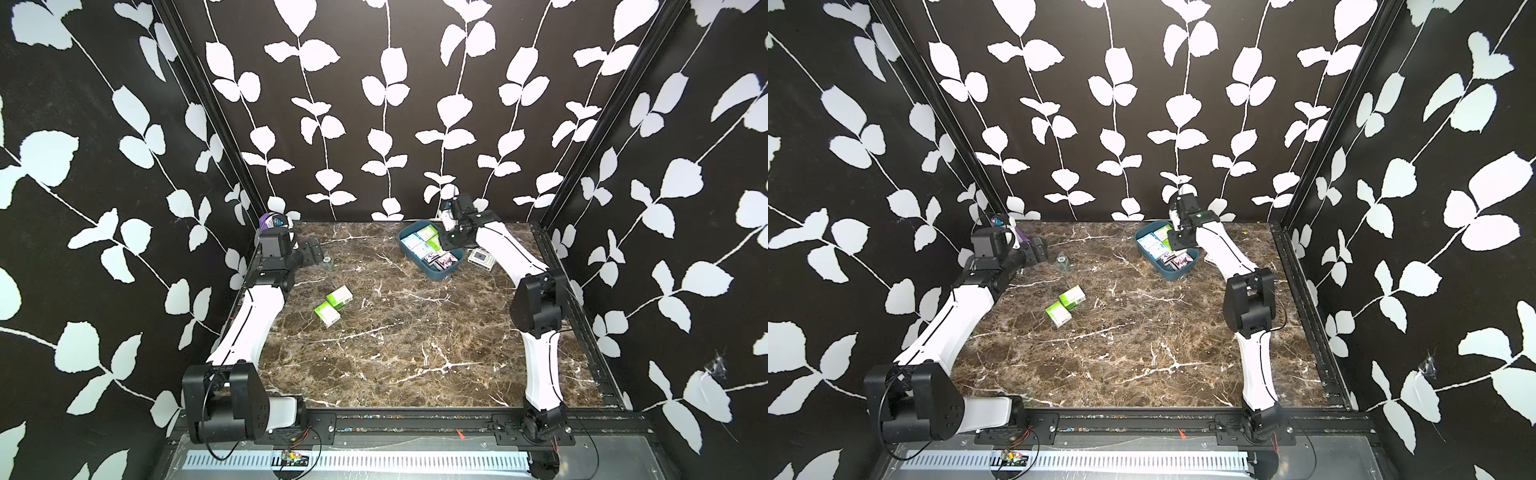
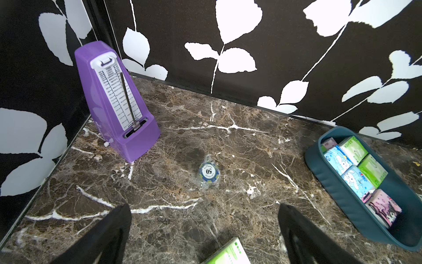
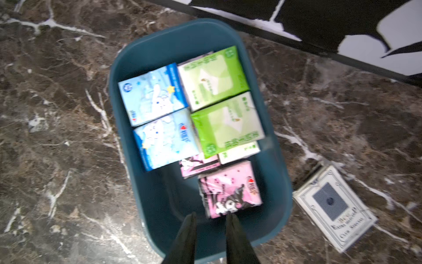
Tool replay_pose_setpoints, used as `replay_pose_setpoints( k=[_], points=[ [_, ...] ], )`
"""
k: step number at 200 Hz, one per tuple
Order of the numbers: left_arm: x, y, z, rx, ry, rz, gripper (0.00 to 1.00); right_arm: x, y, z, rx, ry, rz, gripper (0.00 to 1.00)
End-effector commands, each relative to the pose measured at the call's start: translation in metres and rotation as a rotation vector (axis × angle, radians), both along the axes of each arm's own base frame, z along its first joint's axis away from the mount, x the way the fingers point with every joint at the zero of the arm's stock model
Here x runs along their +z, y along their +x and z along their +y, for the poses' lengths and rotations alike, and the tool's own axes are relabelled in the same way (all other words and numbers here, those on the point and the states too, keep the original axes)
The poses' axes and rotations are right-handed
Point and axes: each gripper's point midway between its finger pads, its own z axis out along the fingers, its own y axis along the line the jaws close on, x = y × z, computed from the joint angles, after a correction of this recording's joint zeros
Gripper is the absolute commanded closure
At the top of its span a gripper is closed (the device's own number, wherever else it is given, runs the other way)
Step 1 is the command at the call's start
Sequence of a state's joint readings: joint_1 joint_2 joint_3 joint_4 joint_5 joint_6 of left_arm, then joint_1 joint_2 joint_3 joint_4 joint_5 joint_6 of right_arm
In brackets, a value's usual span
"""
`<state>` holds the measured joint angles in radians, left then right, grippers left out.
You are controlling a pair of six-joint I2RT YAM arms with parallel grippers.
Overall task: Put the pocket tissues into the storage box
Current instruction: Place the pocket tissues in the storage box.
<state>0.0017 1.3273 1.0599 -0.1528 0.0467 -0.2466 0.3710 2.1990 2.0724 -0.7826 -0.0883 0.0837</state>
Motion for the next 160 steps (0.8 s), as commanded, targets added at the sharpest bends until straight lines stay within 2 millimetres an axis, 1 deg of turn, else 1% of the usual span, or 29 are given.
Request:
replay_pose_setpoints(
  k=[1, 23, 27, 39, 51, 73, 93, 121, 160],
  points=[
    [0.016, -0.005, 0.002, 0.003, 0.005, -0.039, 0.01, -0.036, -0.011, 0.008, 0.020, -0.013, 0.101, 0.76],
    [0.016, -0.006, 0.003, 0.003, 0.018, -0.038, 0.01, -0.050, -0.012, 0.008, 0.018, -0.038, 0.133, 0.75],
    [0.017, -0.006, 0.003, 0.003, 0.019, -0.037, 0.01, -0.053, -0.012, 0.009, 0.023, -0.048, 0.136, 0.73],
    [0.017, -0.006, 0.003, 0.006, 0.018, -0.037, 0.01, -0.058, -0.014, 0.007, 0.039, -0.108, 0.134, 0.63],
    [0.016, -0.006, 0.003, 0.006, 0.017, -0.036, 0.01, -0.065, -0.017, 0.007, 0.068, -0.181, 0.126, 0.60],
    [0.014, -0.006, 0.003, 0.006, 0.014, -0.034, 0.01, -0.075, -0.025, 0.009, 0.110, -0.251, 0.140, 0.60],
    [0.014, -0.007, 0.003, 0.006, 0.014, -0.035, 0.01, -0.079, -0.028, 0.009, 0.135, -0.318, 0.129, 0.60],
    [0.013, -0.006, 0.003, 0.007, 0.015, -0.034, 0.01, -0.080, -0.025, 0.006, 0.156, -0.406, 0.096, 0.59],
    [0.013, -0.006, 0.004, 0.007, 0.019, -0.032, 0.01, -0.088, -0.019, -0.004, 0.171, -0.520, 0.075, 0.61]
  ],
)
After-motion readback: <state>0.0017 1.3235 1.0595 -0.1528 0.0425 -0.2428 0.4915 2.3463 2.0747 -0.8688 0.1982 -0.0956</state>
